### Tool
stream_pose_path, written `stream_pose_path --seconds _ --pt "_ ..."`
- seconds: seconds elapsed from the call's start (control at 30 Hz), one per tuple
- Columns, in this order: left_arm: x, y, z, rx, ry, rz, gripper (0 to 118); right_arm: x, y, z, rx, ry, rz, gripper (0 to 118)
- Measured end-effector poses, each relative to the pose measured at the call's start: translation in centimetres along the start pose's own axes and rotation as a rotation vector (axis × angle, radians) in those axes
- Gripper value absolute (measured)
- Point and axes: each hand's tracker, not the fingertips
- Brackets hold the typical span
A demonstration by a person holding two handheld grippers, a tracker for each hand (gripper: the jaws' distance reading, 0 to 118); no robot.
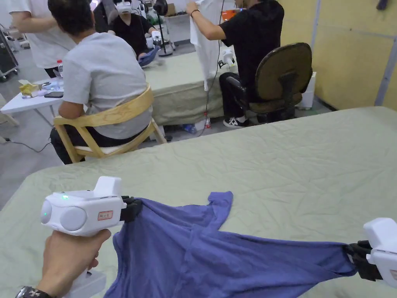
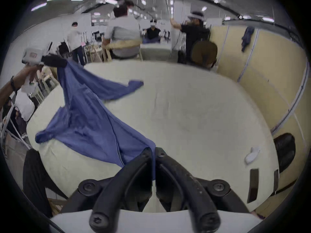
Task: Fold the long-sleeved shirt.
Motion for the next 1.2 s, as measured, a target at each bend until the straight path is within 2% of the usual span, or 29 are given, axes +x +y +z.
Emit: stream_pose_path --seconds 0.17,0.23,0.37,0.47,0.6,0.67,0.9,1.2 --pt "-2.0 3.9 9.6 0.161 0.072 0.067 2 -0.4 6.5 4.1 0.148 -0.011 0.037 4" --pt "-2.7 5.2 13.0 0.229 0.097 0.087 2 -0.7 9.2 6.0 0.234 -0.043 0.053 4" --pt "-3.5 8.2 18.9 0.344 0.148 0.088 2 -0.4 15.1 9.3 0.362 -0.029 0.018 4" --pt "-3.8 10.5 22.6 0.414 0.167 0.088 2 -0.6 19.5 11.7 0.432 -0.048 0.038 4" --pt "-4.1 13.6 26.3 0.479 0.199 0.088 2 -1.0 24.7 14.7 0.499 -0.027 0.033 4" --pt "-4.5 15.2 28.0 0.502 0.223 0.084 2 -1.2 26.7 16.1 0.536 -0.061 0.046 4" --pt "-5.7 20.1 33.4 0.611 0.264 0.108 2 -0.4 33.4 20.5 0.625 -0.061 0.026 4" --pt "-5.3 25.9 38.0 0.688 0.280 0.111 2 0.2 40.2 26.6 0.718 -0.112 0.016 4"
